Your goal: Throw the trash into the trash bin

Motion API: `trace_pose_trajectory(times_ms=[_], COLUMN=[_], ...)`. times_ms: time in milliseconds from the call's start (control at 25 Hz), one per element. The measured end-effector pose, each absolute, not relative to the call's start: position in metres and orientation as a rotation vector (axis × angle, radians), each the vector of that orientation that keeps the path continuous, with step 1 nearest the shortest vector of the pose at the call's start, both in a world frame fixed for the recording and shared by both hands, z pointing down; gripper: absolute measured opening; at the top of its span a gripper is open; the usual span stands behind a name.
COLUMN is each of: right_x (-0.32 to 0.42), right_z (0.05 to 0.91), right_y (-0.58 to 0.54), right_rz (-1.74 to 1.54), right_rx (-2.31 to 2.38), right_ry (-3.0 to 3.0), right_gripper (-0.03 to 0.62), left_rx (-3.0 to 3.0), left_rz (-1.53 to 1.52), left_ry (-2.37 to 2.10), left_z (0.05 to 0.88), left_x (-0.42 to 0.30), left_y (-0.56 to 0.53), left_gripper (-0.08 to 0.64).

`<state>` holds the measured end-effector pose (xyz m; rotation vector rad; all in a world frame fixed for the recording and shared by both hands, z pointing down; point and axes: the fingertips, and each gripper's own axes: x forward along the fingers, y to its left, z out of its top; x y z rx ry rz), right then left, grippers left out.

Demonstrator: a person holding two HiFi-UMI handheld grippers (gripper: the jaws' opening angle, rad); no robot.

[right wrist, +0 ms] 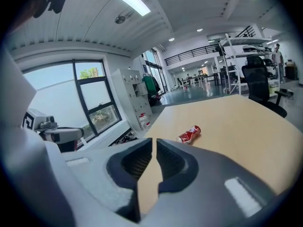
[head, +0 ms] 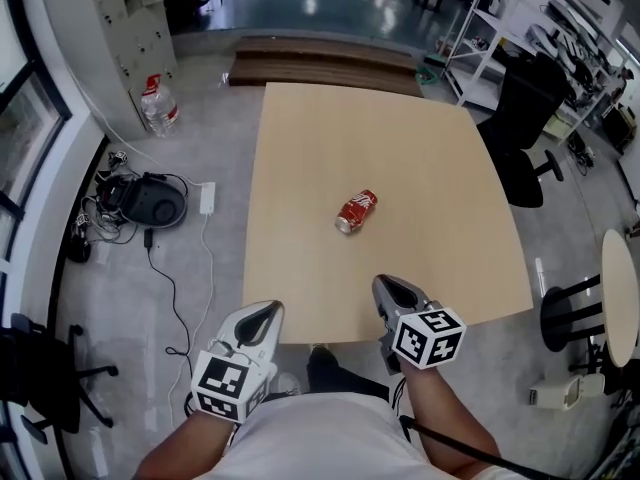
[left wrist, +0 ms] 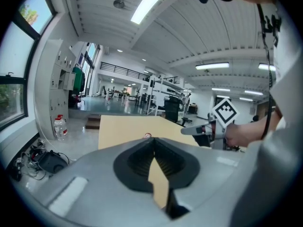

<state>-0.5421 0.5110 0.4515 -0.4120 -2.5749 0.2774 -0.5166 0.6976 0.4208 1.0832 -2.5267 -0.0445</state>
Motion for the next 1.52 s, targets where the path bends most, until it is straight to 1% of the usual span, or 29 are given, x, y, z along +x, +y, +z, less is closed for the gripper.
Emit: trace_pose_trajectory(times_ms=[40,160,400,640,880,1120,1360,1520], right_x=[-0.551,-0.578,-0.632,-0.672,-0.7,-0.719,-0.728,-0.734], right_z=[0.458,0.48,0.525,0.566,0.6,0.626,0.641,0.645], right_y=[0.505,0.491,0.475,0.466,0.457,0.453,0.453,0.459], right_rz=[0.297,0.364,0.452,0.548,0.599,0.632,0.635,0.603], right_rx=[-0.395,-0.343,-0.301,-0.255,-0.206,-0.14,-0.133,-0.151], right_ry=[-2.566,-2.535,-2.453,-2.37,-2.301,-2.236,-2.205,-2.191], right_gripper=[0.041,0.055,0.112,0.135,0.159,0.213,0.215,0.263], left_rx=[1.072,1.049,1.037,1.034,1.015,0.995,0.958,0.929], left_rz=[-0.035,0.016,0.1,0.1,0.08,0.075,0.059,0.047], left_ry=[-2.526,-2.512,-2.432,-2.335,-2.301,-2.293,-2.26,-2.253], left_z=[0.423,0.431,0.455,0.474,0.483,0.489,0.496,0.5], left_x=[-0.522,-0.539,-0.567,-0.575,-0.59,-0.603,-0.604,-0.603], left_y=[0.697,0.692,0.671,0.66,0.648,0.644,0.643,0.649], left_gripper=[0.009,0.009,0.009,0.009,0.009,0.009,0.009,0.009])
